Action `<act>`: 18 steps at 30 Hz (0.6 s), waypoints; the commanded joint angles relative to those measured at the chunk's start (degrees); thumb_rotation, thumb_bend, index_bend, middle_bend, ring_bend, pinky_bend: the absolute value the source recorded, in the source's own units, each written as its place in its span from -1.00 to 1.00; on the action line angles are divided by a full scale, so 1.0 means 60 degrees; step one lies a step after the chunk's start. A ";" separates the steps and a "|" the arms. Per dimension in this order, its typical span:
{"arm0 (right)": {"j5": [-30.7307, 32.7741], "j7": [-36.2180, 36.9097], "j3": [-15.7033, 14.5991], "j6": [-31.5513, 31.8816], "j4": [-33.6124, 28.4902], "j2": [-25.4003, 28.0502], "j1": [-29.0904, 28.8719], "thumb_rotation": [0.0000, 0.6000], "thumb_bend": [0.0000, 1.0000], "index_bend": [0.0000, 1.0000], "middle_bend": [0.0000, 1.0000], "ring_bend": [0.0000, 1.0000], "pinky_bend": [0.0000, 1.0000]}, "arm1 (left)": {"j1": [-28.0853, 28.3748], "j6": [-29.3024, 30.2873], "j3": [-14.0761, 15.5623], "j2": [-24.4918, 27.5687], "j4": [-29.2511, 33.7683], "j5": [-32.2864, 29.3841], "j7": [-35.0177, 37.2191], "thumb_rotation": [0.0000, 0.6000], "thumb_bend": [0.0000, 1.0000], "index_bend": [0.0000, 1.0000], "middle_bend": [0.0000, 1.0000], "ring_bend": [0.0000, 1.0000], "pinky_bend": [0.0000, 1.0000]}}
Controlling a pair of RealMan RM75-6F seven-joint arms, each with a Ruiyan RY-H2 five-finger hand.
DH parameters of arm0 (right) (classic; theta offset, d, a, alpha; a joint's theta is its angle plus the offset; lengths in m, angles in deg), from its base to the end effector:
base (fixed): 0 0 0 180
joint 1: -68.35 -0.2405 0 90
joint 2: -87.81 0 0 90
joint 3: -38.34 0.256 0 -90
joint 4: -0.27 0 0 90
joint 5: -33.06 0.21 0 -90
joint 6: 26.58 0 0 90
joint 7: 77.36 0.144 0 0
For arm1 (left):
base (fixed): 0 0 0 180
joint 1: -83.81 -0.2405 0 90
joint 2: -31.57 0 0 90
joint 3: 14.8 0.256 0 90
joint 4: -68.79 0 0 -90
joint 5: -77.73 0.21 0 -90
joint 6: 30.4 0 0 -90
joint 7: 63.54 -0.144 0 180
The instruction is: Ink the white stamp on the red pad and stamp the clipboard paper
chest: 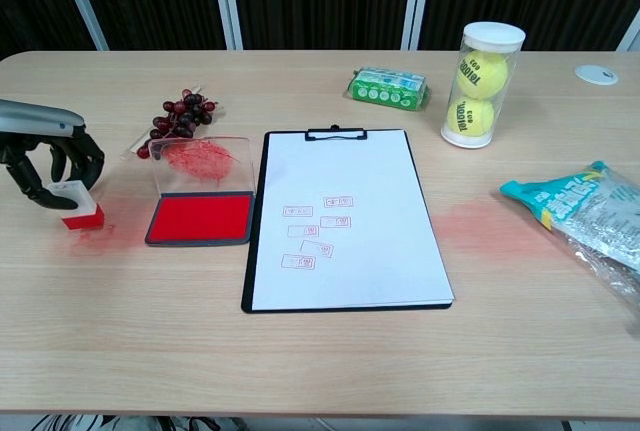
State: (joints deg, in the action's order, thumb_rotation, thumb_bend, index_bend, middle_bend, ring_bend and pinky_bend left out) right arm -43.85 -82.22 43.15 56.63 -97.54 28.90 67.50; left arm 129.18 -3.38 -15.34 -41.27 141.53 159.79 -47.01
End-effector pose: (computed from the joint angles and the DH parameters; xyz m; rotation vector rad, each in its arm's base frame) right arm -0.3299 -0.1629 0.1876 1.2432 -0.9506 0.7226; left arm -0.2630 0.3630 0.0427 -2.0561 -1.2013 -0.4303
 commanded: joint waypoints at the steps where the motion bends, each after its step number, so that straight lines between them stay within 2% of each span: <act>1: -0.0004 0.0000 0.0000 0.0005 -0.0001 0.0001 0.0003 1.00 -0.81 -0.74 -0.79 -0.69 -0.67 | 0.0021 0.0011 0.0020 -0.0024 -0.0019 -0.0010 -0.0001 1.00 -0.14 0.26 0.22 -0.29 -0.21; 18: 0.0020 0.0023 0.0018 -0.0001 0.0002 0.0007 0.0001 1.00 -0.81 -0.74 -0.80 -0.69 -0.67 | 0.0171 0.0249 0.0250 -0.0282 -0.0249 0.0350 0.0614 1.00 -0.14 0.22 0.20 -0.29 -0.22</act>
State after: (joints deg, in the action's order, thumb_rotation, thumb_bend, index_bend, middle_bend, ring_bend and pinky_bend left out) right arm -43.73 -82.10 43.26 56.63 -97.53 28.94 67.50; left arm 130.18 -1.89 -13.86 -42.93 140.06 161.86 -43.34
